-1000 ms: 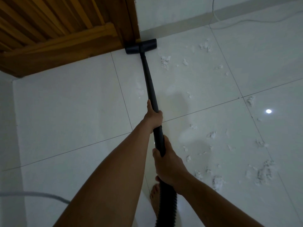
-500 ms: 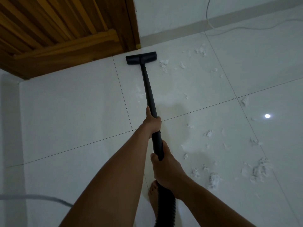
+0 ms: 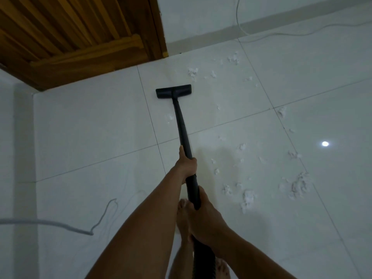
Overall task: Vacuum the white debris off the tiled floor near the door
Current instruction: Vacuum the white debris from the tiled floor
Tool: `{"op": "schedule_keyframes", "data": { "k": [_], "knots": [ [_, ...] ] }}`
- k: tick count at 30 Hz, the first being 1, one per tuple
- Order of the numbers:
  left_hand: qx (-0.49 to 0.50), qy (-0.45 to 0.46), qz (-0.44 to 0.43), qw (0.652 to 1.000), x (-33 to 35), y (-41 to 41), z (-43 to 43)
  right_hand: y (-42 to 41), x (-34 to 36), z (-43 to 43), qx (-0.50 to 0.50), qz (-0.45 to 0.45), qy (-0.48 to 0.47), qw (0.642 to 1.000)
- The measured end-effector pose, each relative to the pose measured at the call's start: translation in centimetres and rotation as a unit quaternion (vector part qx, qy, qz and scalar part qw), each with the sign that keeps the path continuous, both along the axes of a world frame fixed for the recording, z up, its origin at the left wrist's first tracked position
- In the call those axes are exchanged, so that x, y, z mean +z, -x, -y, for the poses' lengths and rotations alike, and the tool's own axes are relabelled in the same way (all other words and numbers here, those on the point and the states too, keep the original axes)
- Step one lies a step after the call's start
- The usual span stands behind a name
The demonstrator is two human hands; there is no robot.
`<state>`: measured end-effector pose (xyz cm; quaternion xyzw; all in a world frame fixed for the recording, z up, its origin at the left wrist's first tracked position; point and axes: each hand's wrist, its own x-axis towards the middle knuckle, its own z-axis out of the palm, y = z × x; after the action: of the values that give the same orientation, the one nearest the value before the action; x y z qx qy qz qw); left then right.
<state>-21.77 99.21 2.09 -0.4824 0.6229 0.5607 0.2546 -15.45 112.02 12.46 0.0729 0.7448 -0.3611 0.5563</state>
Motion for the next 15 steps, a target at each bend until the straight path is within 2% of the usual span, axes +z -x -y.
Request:
{"op": "schedule_keyframes", "data": {
  "k": [15],
  "knots": [
    [-0.013, -0.025, 0.022, 0.999, 2.4, -6.2, -10.2, -6.1, 4.5, -10.3, -0.047, 0.040, 0.034, 0.997]
  ]
}}
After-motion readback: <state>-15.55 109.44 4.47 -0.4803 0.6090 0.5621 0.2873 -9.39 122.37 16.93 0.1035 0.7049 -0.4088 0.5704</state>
